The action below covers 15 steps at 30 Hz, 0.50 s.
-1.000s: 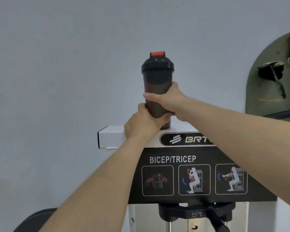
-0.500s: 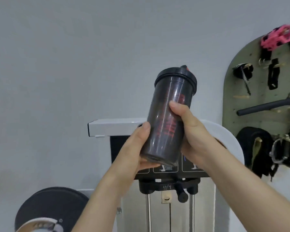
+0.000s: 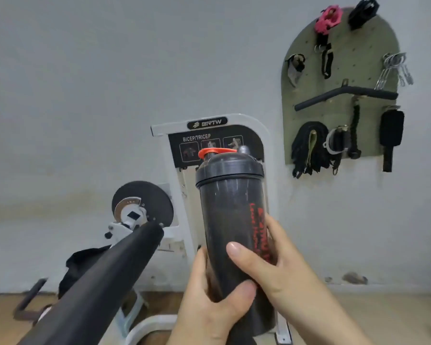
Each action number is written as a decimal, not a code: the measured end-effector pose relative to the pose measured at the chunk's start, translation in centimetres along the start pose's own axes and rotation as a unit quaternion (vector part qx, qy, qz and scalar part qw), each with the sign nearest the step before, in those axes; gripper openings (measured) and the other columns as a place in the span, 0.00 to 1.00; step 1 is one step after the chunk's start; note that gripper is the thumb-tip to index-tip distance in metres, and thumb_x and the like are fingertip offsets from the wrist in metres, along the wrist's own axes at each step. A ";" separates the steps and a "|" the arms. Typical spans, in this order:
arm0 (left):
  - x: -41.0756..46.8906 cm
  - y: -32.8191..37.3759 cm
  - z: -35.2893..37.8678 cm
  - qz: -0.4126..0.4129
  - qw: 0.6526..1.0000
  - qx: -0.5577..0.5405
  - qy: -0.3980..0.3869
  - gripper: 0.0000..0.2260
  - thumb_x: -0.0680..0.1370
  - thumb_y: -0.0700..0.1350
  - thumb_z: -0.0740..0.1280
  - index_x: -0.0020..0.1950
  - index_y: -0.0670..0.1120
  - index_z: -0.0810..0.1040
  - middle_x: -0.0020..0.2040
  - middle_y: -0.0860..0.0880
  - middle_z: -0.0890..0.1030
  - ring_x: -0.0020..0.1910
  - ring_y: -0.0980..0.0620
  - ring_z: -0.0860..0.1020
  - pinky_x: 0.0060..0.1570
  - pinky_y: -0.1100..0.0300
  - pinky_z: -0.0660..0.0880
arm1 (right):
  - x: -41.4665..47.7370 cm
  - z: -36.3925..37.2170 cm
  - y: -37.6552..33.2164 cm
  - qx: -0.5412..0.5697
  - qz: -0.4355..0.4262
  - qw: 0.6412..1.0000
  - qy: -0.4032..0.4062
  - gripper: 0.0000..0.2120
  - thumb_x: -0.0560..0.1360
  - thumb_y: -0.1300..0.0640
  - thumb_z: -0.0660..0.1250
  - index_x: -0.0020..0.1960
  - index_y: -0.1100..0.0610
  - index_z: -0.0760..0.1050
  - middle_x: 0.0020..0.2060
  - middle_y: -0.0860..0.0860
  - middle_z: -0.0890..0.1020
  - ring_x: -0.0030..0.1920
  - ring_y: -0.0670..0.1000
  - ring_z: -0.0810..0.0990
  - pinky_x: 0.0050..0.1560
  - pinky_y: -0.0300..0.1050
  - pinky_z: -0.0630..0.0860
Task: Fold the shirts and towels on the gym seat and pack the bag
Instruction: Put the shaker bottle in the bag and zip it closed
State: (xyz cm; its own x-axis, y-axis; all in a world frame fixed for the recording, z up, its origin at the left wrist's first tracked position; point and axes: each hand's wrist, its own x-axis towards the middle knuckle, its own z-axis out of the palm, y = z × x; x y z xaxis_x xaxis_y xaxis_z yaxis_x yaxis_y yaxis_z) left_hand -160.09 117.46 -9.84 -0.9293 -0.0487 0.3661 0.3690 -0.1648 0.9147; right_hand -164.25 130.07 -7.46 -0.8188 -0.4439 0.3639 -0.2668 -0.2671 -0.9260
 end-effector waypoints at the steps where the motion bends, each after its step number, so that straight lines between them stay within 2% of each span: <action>1: -3.9 0.2 1.6 -0.002 1.000 0.008 0.008 0.35 0.61 0.41 0.75 0.68 0.47 0.69 0.58 0.44 0.83 0.57 0.45 0.81 0.51 0.59 0.79 | -3.9 0.0 -0.7 0.010 0.005 1.000 -0.012 0.29 0.63 0.45 0.76 0.61 0.37 0.71 0.54 0.45 0.84 0.54 0.46 0.83 0.56 0.46 0.77; 5: -16.5 2.6 5.0 -0.050 0.998 0.034 0.027 0.40 0.64 0.34 0.75 0.72 0.52 0.62 0.63 0.47 0.79 0.62 0.44 0.79 0.56 0.54 0.77 | -15.1 1.5 -3.8 0.044 0.045 0.994 -0.087 0.36 0.60 0.52 0.78 0.66 0.43 0.69 0.56 0.50 0.83 0.56 0.51 0.82 0.58 0.51 0.76; 8: -23.4 6.1 5.3 -0.098 0.994 0.021 0.036 0.40 0.69 0.27 0.71 0.73 0.52 0.58 0.67 0.46 0.77 0.65 0.44 0.76 0.59 0.55 0.76 | -20.2 4.1 -5.8 0.061 0.071 0.986 -0.140 0.36 0.60 0.55 0.78 0.65 0.44 0.71 0.57 0.51 0.82 0.58 0.52 0.81 0.60 0.52 0.76; 10: -27.5 8.4 4.8 -0.108 0.992 0.047 0.050 0.41 0.69 0.32 0.74 0.73 0.55 0.57 0.68 0.49 0.75 0.67 0.47 0.74 0.62 0.54 0.73 | -22.9 6.2 -6.6 0.085 0.086 0.978 -0.170 0.36 0.62 0.61 0.78 0.66 0.46 0.70 0.58 0.52 0.82 0.59 0.53 0.81 0.60 0.50 0.78; 13: -33.2 10.6 4.1 -0.122 0.985 0.076 0.100 0.41 0.66 0.38 0.76 0.72 0.56 0.59 0.66 0.52 0.77 0.66 0.50 0.75 0.61 0.58 0.74 | -26.6 9.2 -7.0 0.122 0.107 0.962 -0.218 0.36 0.63 0.66 0.75 0.67 0.49 0.69 0.58 0.54 0.82 0.59 0.54 0.81 0.59 0.46 0.78; 15: -36.8 11.4 3.6 -0.143 0.976 0.097 0.129 0.43 0.64 0.40 0.78 0.73 0.53 0.59 0.65 0.50 0.78 0.65 0.49 0.76 0.63 0.54 0.74 | -29.0 11.3 -7.0 0.114 0.121 0.958 -0.233 0.33 0.63 0.65 0.76 0.65 0.48 0.71 0.57 0.53 0.83 0.58 0.53 0.81 0.56 0.43 0.78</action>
State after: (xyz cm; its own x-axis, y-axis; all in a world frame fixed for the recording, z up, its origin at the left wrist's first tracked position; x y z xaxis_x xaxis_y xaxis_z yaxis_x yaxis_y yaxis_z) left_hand -121.67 120.95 -12.26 -0.9584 -0.2794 0.0584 0.0663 -0.0189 0.9976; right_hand -132.95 135.18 -10.36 -0.5122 -0.8364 0.1953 0.0641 -0.2640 -0.9624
